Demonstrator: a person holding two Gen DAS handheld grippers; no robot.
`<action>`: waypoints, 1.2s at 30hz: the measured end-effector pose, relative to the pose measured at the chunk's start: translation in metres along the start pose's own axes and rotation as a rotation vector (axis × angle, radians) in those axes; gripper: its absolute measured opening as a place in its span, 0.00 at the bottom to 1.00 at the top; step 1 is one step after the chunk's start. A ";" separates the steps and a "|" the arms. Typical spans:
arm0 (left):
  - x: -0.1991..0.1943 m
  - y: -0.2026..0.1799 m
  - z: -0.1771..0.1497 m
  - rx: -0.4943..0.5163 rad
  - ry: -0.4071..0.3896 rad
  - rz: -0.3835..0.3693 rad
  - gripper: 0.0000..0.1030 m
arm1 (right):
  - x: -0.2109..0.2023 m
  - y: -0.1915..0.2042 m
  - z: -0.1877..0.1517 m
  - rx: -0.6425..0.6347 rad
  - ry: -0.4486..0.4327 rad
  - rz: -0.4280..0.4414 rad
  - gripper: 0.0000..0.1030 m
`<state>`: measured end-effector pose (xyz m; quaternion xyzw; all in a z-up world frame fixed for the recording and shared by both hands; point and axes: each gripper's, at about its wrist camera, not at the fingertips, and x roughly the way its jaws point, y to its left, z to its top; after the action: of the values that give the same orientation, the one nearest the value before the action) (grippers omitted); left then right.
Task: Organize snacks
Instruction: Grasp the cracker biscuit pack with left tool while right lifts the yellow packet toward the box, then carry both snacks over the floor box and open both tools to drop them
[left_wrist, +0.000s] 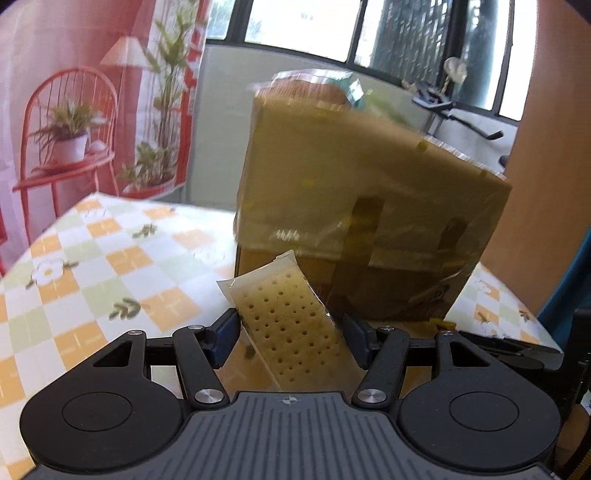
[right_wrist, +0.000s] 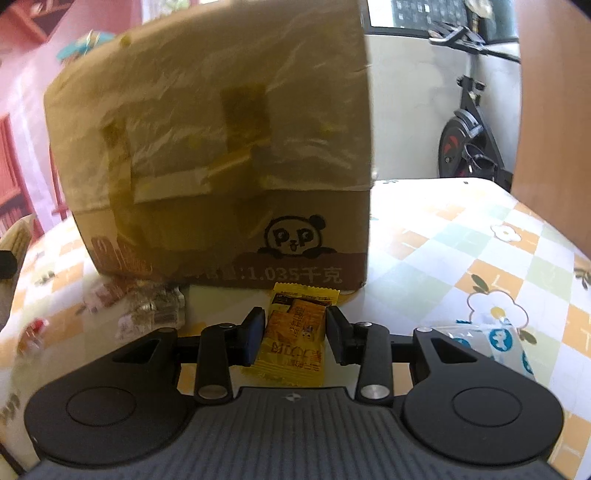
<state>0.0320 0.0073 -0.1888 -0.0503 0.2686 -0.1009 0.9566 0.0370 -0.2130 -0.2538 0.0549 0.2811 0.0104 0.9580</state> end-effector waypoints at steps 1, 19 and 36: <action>-0.002 -0.003 0.002 0.007 -0.006 -0.008 0.62 | -0.002 -0.002 0.001 0.012 0.001 -0.003 0.38; -0.021 -0.085 0.097 0.148 -0.236 -0.276 0.62 | -0.106 -0.007 0.095 0.031 -0.335 0.085 0.38; 0.091 -0.103 0.167 0.100 -0.177 -0.226 0.62 | -0.059 -0.024 0.184 -0.026 -0.391 0.099 0.38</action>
<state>0.1783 -0.1062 -0.0767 -0.0409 0.1705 -0.2165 0.9604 0.0868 -0.2585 -0.0709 0.0571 0.0868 0.0505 0.9933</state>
